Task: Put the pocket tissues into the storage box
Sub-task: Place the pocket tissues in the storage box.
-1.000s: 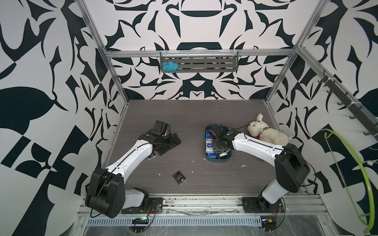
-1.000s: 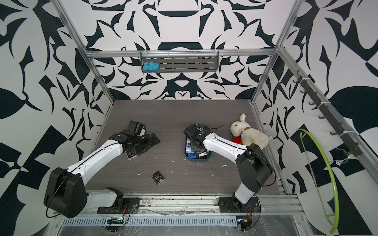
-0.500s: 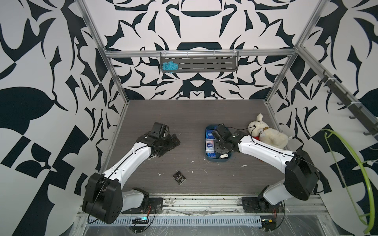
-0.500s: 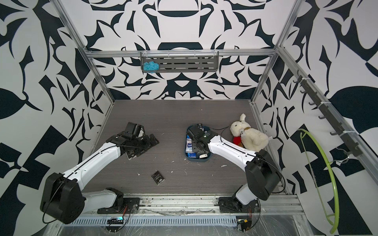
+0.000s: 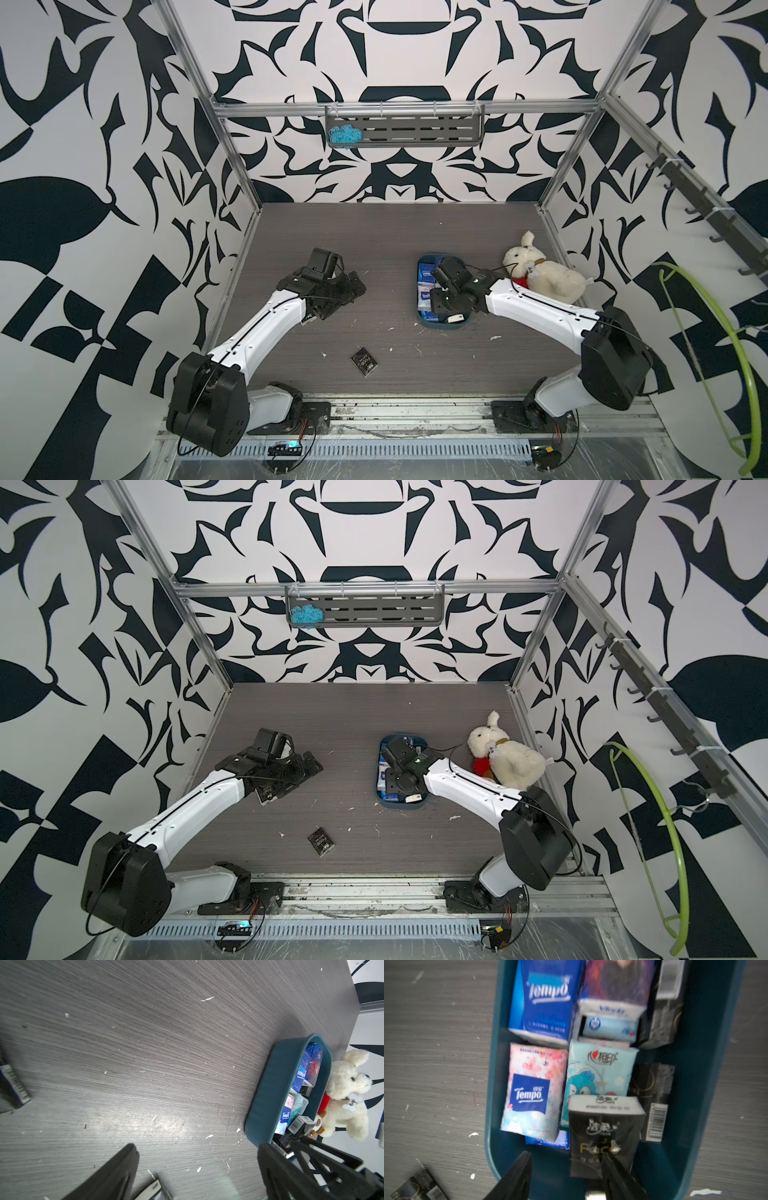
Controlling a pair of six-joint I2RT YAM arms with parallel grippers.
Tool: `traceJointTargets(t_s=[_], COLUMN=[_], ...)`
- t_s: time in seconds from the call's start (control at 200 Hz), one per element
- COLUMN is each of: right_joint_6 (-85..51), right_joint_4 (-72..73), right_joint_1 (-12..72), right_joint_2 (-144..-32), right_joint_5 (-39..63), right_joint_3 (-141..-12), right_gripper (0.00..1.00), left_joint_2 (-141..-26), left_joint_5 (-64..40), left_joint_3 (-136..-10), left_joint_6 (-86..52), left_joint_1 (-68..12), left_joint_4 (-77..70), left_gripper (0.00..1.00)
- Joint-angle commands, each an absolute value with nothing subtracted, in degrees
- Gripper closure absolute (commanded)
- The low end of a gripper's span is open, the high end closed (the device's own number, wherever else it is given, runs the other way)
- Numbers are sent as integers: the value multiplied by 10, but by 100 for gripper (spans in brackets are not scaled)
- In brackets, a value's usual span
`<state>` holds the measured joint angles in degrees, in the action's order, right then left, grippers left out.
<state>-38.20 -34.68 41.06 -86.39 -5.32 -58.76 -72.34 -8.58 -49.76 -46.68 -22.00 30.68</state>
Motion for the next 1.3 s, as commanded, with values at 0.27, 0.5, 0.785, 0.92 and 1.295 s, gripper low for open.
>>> traceJointTargets(t_s=[0.27,0.5,0.785,0.92,1.295], right_joint_6=[-410,-433,-450,-436,-413], right_joint_4=[-351,-391,-348,-336,-366], right_joint_1=[415,438,438,431,430], right_joint_2=[-831,-768,-805,-828,-830], right_joint_5=[-42,-66,-47,-54,-49], right_joint_3=[-589,-575,-557,-561,-593], right_gripper=[42,41,41,41,41], left_joint_2=[-696,-690,-705,-696,-693], left_joint_5=[-67,-58,-60,-55,-51], left_joint_3=[-485,-480,-498,-497,-506], left_joint_6=[-461,-459,-452,-453,-435], left_joint_1=[-220,-219,-220,-219,-190], left_joint_4=[327,331,341,345,356], left_gripper=[3,2,2,2,0])
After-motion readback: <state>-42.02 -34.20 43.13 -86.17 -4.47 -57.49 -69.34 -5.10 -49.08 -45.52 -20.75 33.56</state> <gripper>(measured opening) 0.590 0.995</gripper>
